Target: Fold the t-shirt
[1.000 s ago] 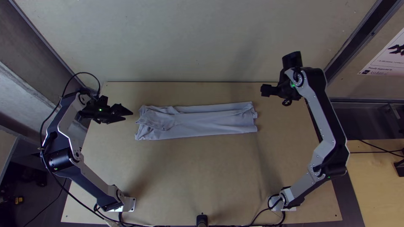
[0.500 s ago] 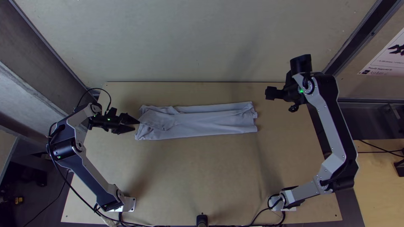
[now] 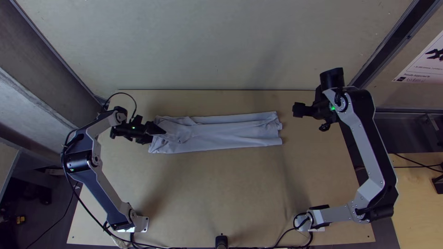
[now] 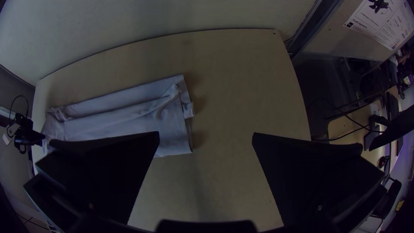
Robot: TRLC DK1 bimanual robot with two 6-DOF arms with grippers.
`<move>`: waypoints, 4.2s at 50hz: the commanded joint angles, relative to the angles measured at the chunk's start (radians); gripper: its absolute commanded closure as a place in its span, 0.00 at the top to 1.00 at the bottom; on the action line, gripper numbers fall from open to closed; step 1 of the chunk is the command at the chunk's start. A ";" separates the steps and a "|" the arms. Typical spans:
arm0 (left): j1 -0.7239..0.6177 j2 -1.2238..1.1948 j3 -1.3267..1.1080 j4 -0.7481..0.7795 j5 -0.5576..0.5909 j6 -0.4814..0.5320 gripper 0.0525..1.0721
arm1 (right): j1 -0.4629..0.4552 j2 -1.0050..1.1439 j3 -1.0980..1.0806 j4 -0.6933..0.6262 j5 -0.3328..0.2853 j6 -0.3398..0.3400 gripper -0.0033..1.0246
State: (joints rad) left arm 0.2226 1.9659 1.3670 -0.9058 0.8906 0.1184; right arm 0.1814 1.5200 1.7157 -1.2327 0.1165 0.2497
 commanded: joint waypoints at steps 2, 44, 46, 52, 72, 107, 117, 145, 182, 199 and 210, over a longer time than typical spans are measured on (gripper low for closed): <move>-0.069 -0.015 -0.048 0.054 -0.018 -0.102 0.95 | 0.012 -0.044 -0.031 -0.007 0.006 -0.006 0.96; -0.209 -0.153 -0.028 0.104 -0.604 -0.269 0.03 | 0.004 -0.222 -0.340 0.188 0.006 0.025 0.96; -0.187 -0.154 -0.005 0.082 -0.613 -0.249 0.03 | -0.005 -0.224 -0.340 0.203 0.006 0.020 0.96; -0.112 -0.151 0.064 0.025 -0.644 -0.180 0.02 | -0.039 -0.224 -0.338 0.242 0.006 0.016 0.96; 0.129 -0.125 0.238 -0.061 -0.818 0.109 0.03 | -0.112 -0.224 -0.344 0.297 0.006 -0.009 0.96; -0.092 -0.233 0.590 -0.360 -1.194 0.225 0.02 | -0.183 -0.276 -0.364 0.295 0.002 -0.075 0.96; -0.226 -0.225 0.649 -0.461 -1.208 0.158 0.02 | -0.214 -0.297 -0.387 0.295 -0.006 -0.089 0.96; -0.588 -0.071 0.659 -0.504 -1.251 -0.079 0.02 | -0.257 -0.346 -0.444 0.295 -0.023 -0.102 0.96; -0.799 0.168 0.827 -0.505 -1.130 -0.267 0.61 | -0.257 -0.382 -0.536 0.297 -0.023 -0.099 0.96; -0.890 0.225 0.966 -0.275 -0.656 -0.516 0.96 | -0.215 -0.446 -0.666 0.338 -0.023 -0.082 0.96; -0.862 0.212 0.978 -0.288 -0.479 -0.525 0.96 | -0.217 -0.455 -0.676 0.365 -0.023 -0.087 0.96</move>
State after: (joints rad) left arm -0.6727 2.1887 2.3360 -1.1645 0.3611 -0.3725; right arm -0.0395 1.0805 1.0534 -0.8803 0.0940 0.1562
